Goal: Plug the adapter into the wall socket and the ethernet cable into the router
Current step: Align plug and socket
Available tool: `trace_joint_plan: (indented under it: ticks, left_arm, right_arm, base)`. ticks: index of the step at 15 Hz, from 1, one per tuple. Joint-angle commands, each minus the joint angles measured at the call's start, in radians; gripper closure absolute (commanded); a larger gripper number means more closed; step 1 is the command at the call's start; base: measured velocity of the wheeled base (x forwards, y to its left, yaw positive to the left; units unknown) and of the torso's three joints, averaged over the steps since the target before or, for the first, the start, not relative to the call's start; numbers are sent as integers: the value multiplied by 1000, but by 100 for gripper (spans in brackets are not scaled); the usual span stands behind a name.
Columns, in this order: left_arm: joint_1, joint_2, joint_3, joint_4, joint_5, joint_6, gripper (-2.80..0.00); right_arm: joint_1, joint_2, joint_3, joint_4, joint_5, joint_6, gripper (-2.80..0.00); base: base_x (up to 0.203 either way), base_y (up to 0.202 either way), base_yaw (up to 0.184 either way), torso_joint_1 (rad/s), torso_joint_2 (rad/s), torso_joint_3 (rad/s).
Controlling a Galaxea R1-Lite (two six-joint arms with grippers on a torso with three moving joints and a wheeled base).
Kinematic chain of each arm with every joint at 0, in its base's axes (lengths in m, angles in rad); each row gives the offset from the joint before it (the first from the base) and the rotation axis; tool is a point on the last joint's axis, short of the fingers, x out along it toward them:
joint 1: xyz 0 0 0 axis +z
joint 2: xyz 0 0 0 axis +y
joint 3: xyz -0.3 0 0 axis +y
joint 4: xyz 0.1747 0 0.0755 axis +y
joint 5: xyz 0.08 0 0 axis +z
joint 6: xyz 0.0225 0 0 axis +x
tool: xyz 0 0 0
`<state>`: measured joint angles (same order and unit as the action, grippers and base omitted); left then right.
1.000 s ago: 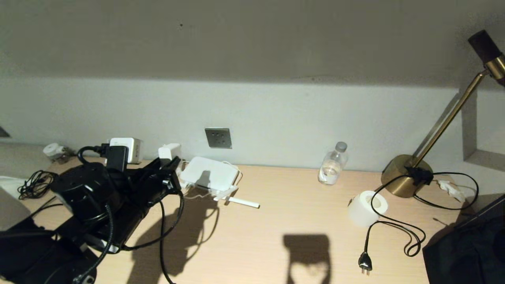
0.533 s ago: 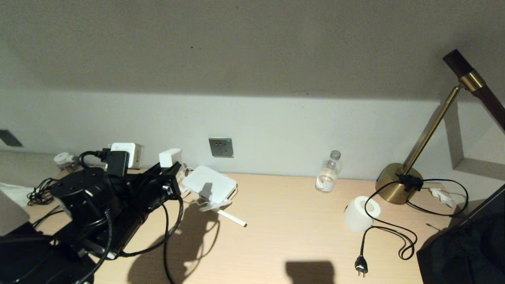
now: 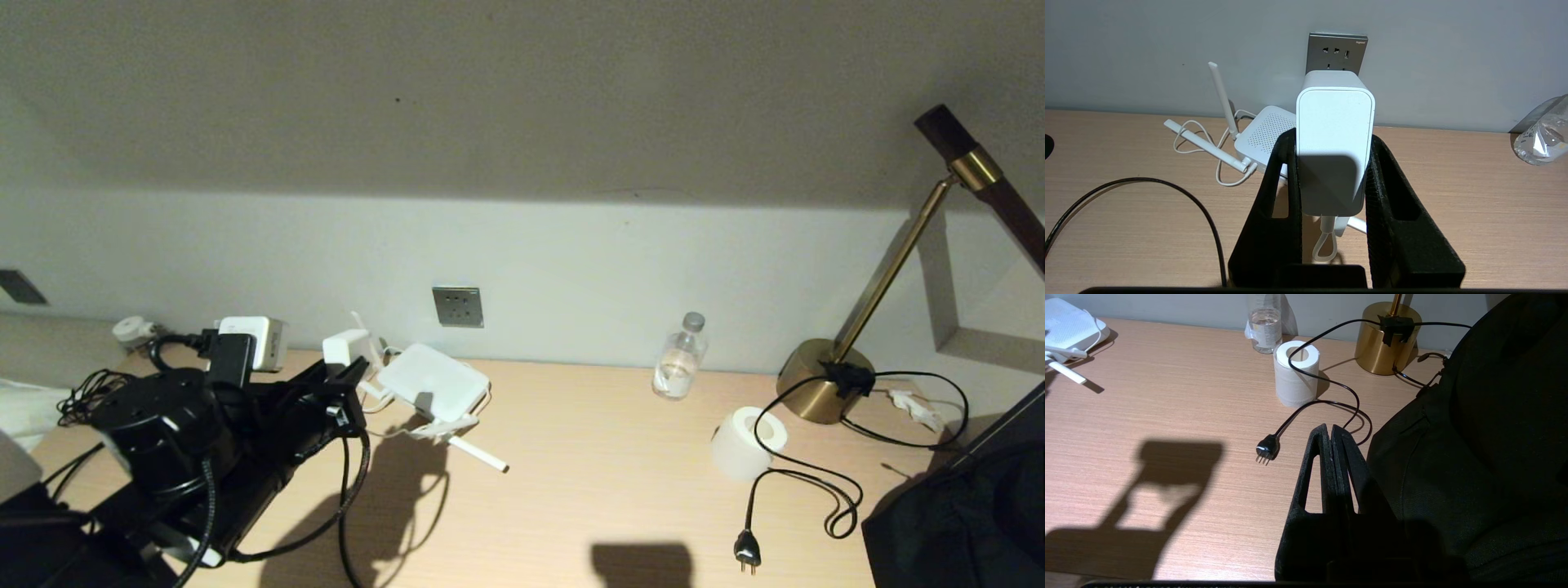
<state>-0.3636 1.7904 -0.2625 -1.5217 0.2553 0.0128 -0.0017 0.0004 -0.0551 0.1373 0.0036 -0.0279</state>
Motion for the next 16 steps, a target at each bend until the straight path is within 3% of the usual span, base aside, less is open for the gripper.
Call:
trace_joint_plan:
  ticks: [1,9,16]
  left_arm:
    - [0,1,8,-8,2,0,0]
    - [0,31,-1,-8,2,-7,0]
    - [0,180,-201,-8,-2,-25,0]
  right_arm:
    - [0,1,0,1,1,-1,0]
    - [0,0,0,1,3,0,0]
    - [-1,0,-2,1,3,-1,0]
  base:
    - [0,0,0,0,0,0]
    - [0,0,0,-15,31,21]
    - [0,0,0,-117,254,136]
